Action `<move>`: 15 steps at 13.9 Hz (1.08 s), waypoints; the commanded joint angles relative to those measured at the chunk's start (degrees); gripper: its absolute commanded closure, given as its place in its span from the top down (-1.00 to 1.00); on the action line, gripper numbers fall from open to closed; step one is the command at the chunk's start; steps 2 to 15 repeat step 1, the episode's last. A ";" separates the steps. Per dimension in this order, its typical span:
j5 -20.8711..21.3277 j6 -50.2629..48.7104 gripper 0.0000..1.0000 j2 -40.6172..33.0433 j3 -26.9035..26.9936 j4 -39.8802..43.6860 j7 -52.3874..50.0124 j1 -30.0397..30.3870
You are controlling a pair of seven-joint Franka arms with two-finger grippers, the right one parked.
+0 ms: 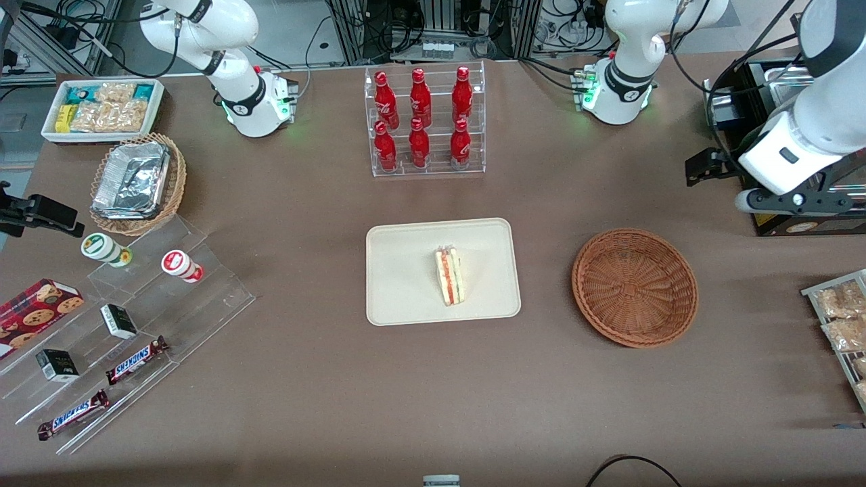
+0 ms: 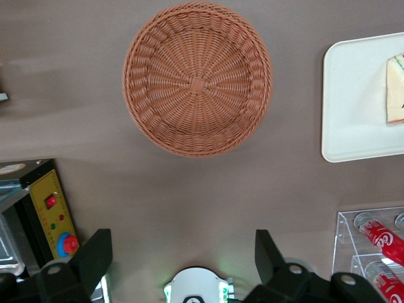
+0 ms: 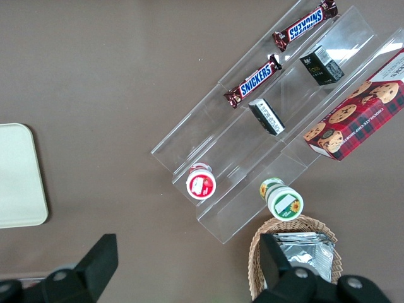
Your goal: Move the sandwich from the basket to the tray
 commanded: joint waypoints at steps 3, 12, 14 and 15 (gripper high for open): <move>0.50 -0.99 1.00 -1.39 0.53 -0.32 2.18 0.92; 0.50 -0.99 1.00 -1.39 0.53 -0.32 2.18 0.92; 0.50 -0.99 1.00 -1.39 0.53 -0.32 2.18 0.92; 0.50 -0.99 1.00 -1.39 0.53 -0.32 2.18 0.92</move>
